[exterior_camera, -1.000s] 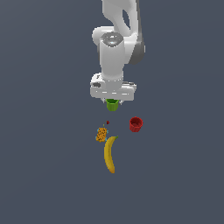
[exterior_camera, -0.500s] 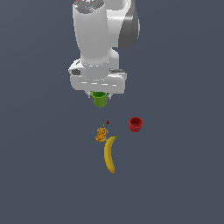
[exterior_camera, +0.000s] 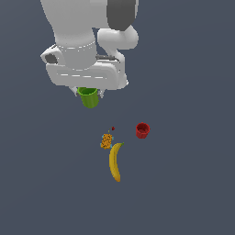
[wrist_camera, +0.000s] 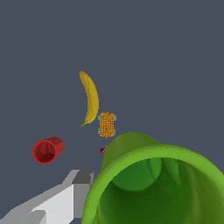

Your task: Pick up a designated object from a clutter of objects.

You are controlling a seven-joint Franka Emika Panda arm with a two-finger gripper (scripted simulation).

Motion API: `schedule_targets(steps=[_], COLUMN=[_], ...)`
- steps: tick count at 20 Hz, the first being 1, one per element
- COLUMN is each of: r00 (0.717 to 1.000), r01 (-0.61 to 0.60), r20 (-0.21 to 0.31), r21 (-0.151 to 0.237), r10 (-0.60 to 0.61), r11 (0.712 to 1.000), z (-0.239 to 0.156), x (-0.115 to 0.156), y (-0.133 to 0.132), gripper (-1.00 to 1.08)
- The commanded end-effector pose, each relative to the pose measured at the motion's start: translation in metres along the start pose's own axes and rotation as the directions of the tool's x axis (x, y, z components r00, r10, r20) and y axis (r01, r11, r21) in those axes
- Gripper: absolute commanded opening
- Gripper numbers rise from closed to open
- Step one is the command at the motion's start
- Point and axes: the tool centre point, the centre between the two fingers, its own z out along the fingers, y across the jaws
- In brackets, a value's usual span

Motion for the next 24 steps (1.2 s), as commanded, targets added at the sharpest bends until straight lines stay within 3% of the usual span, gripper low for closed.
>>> schedule_targets(steps=[1,12,24], r00=[1.000,1.000,1.000], r01=[0.000,0.000,0.000], r20=[-0.001,-0.001,-0.001], r21=[0.000,-0.001,-0.001], r10=[0.000,0.000,0.000], r11=[1.000,1.000,1.000], z=[-0.016,-0.063,-0.076], x=[0.010,0.043,0.054], y=[0.008,0.033,0.040], gripper=[-1.00,-1.00,-1.00])
